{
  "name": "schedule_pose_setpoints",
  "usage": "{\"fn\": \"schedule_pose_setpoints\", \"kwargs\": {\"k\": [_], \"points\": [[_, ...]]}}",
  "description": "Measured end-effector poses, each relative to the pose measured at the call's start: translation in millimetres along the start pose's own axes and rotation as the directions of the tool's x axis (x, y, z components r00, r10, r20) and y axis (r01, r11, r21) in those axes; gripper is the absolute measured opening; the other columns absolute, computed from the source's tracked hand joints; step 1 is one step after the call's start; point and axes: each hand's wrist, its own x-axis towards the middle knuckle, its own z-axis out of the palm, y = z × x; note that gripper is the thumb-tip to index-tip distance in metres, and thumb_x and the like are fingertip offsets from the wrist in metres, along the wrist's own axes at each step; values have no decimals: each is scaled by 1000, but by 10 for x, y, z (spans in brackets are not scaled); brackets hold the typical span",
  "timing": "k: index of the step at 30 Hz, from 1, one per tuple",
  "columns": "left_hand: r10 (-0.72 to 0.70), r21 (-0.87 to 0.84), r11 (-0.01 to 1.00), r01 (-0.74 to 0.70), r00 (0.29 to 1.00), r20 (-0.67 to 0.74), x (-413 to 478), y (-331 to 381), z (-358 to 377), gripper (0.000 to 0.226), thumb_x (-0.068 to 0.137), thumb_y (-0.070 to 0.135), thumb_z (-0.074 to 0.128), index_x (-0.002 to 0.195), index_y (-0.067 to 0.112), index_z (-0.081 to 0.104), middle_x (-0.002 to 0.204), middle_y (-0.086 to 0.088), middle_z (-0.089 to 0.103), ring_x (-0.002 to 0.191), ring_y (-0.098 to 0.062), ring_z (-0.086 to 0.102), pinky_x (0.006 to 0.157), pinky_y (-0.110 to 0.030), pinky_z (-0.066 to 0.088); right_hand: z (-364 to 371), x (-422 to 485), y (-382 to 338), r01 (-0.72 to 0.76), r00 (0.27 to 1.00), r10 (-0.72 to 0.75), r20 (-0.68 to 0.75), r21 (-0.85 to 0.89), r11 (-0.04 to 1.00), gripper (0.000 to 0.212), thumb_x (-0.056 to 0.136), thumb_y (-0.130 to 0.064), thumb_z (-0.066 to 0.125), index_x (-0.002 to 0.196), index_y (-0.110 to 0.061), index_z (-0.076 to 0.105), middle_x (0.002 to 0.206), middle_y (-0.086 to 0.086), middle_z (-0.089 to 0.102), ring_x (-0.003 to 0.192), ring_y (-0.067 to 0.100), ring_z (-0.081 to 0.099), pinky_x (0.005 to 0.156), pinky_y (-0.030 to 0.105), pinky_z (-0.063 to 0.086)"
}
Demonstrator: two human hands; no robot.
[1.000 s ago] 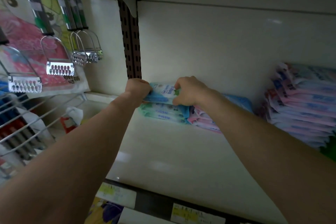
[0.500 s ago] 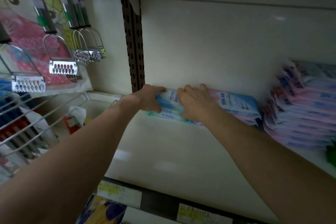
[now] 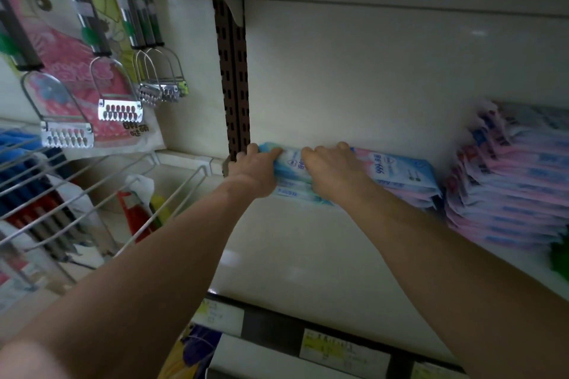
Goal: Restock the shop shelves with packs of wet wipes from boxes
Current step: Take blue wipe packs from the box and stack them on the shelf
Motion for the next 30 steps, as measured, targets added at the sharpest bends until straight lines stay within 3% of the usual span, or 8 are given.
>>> {"fn": "schedule_pose_setpoints", "kwargs": {"k": [4, 7, 9, 12, 14, 19, 25, 30], "points": [[-48, 65, 996, 53, 996, -75, -132, 134, -64, 67, 89, 18, 56, 147, 32, 26, 143, -10, 30, 132, -30, 29, 109, -50, 25, -82, -90, 15, 9, 1000, -9, -3, 39, 999, 36, 86, -10, 54, 121, -16, 51, 120, 8, 55, 113, 28, 51, 101, 38, 29], [-103, -56, 994, 93, 969, -223, -298, 280, -104, 53, 90, 15, 52, 140, 27, 40, 136, -9, 40, 128, -28, 35, 104, -42, 31, -165, -244, 14, -12, 998, 21, -53, 160, 987, 36, 88, -11, 55, 124, -16, 55, 124, 10, 54, 117, 30, 49, 97, 36, 33], [-154, -230, 969, 86, 942, -297, -465, 383, -100, 43, 92, 15, 51, 134, 22, 51, 132, -8, 48, 124, -27, 43, 101, -38, 35, -214, -389, 20, -50, 996, 71, -61, 298, 953, 35, 89, -10, 54, 124, -14, 58, 126, 11, 55, 118, 30, 50, 95, 34, 38], [-265, -555, 828, 86, 931, -251, -749, 520, -39, 37, 92, 13, 50, 128, 16, 58, 128, -7, 59, 117, -25, 55, 95, -30, 42, -238, -642, 21, -95, 994, 108, -1, 471, 877, 31, 88, -8, 54, 116, -12, 65, 122, 11, 62, 114, 29, 57, 93, 32, 46], [-320, -651, 752, 103, 920, -225, -962, 606, 36, 34, 90, 13, 51, 122, 16, 62, 120, -7, 64, 110, -24, 59, 88, -26, 44, -207, -840, 8, -133, 991, 127, 49, 532, 836, 26, 86, -9, 57, 109, -11, 70, 114, 11, 67, 105, 29, 62, 89, 33, 50], [-335, -757, 648, 83, 924, -185, -1486, 835, 225, 30, 88, 10, 56, 116, 15, 66, 91, -1, 62, 93, -22, 62, 78, -24, 43, -73, -1416, -50, -205, 977, 193, 92, 658, 724, 18, 85, -8, 59, 95, -8, 73, 98, 9, 70, 93, 24, 65, 80, 31, 52], [-257, -824, 563, 58, 960, -108, -1940, 1063, 310, 29, 87, 10, 59, 114, 15, 67, 94, -6, 66, 88, -23, 63, 82, -31, 49, 39, -2049, -117, -335, 935, 315, 164, 703, 628, 17, 88, -15, 60, 101, -17, 70, 104, 2, 69, 99, 20, 62, 82, 28, 49], [-130, -862, 506, 23, 990, -49, -2206, 1197, 295, 26, 87, 9, 59, 111, 15, 67, 78, 1, 61, 78, -21, 61, 81, -33, 53, 7, -2521, -213, -450, 875, 438, 208, 685, 573, 20, 90, -16, 56, 104, -18, 70, 108, 2, 68, 99, 21, 62, 85, 33, 50]]}}
